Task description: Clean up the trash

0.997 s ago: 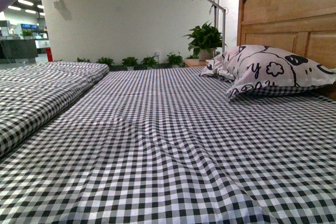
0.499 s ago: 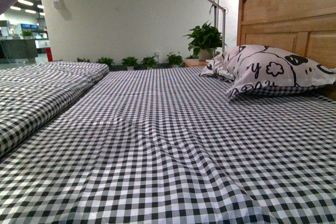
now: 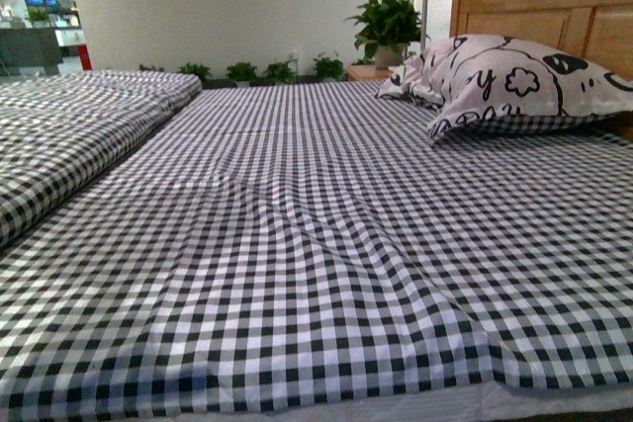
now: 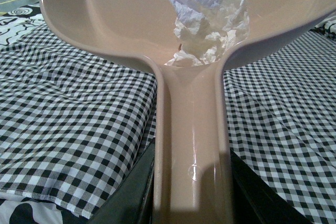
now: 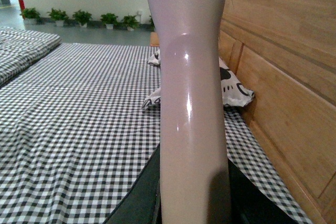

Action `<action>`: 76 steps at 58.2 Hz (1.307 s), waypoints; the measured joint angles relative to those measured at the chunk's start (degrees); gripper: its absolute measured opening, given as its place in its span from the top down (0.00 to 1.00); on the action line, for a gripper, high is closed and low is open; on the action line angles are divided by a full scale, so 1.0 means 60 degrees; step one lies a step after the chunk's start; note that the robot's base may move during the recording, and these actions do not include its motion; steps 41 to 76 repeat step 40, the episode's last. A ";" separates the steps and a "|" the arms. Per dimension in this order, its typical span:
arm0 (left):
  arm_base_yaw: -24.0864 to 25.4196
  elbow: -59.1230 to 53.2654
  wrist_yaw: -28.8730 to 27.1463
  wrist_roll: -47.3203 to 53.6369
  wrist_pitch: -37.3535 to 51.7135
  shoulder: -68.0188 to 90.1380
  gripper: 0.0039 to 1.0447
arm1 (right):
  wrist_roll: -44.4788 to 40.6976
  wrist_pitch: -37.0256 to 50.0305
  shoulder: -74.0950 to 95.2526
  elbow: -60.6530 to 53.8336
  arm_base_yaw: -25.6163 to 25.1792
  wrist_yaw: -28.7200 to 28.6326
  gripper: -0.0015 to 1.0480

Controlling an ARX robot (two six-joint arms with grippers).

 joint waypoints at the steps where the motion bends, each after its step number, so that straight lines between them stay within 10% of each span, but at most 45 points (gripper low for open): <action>1: 0.0000 0.0000 0.0000 0.0000 0.0000 0.0000 0.74 | 0.0000 0.0000 0.0000 0.0000 0.0000 0.0000 0.82; 76: 0.0000 0.0000 0.0000 0.0000 0.0000 0.0000 0.74 | 0.0000 0.0000 0.0000 0.0000 0.0000 0.0004 0.82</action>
